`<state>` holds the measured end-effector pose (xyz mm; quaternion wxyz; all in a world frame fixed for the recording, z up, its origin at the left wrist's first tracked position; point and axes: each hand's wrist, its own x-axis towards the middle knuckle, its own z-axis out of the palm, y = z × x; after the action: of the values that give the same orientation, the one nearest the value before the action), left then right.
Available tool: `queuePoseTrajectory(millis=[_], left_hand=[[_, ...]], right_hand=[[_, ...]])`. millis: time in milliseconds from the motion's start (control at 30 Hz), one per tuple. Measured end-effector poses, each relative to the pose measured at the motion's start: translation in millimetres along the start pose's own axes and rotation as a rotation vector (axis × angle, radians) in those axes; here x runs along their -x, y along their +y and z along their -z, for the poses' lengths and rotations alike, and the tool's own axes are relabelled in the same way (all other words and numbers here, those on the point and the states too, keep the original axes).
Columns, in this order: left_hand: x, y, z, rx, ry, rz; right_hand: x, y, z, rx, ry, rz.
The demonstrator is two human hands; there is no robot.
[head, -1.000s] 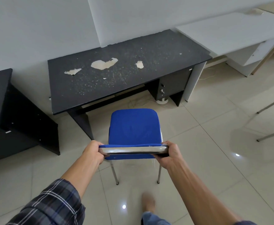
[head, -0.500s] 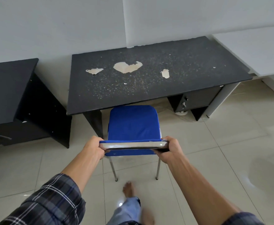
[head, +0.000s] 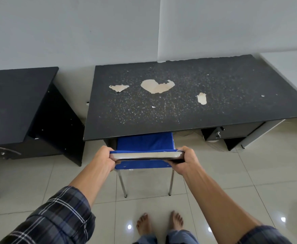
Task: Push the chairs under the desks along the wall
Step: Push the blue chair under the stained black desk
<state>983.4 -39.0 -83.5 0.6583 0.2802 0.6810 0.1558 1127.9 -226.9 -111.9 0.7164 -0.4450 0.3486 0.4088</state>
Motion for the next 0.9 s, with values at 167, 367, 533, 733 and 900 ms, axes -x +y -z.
queuePoseTrajectory(millis=[167, 367, 533, 733, 900], left_hand=[[-9, 14, -16, 0.04, 0.014, 0.021], [-22, 29, -37, 0.077, 0.011, 0.03], [-30, 35, -53, 0.093, 0.027, 0.037], [-36, 39, -56, 0.131, 0.03, 0.043], [-33, 36, -53, 0.096, -0.007, 0.024]], right_hand=[[-14, -17, -20, 0.014, -0.024, -0.011], [-36, -37, -42, 0.043, -0.015, -0.03], [-53, -53, -55, 0.081, 0.005, -0.03], [-66, -54, -59, 0.091, 0.054, -0.049], [-65, -51, -58, 0.117, 0.061, -0.026]])
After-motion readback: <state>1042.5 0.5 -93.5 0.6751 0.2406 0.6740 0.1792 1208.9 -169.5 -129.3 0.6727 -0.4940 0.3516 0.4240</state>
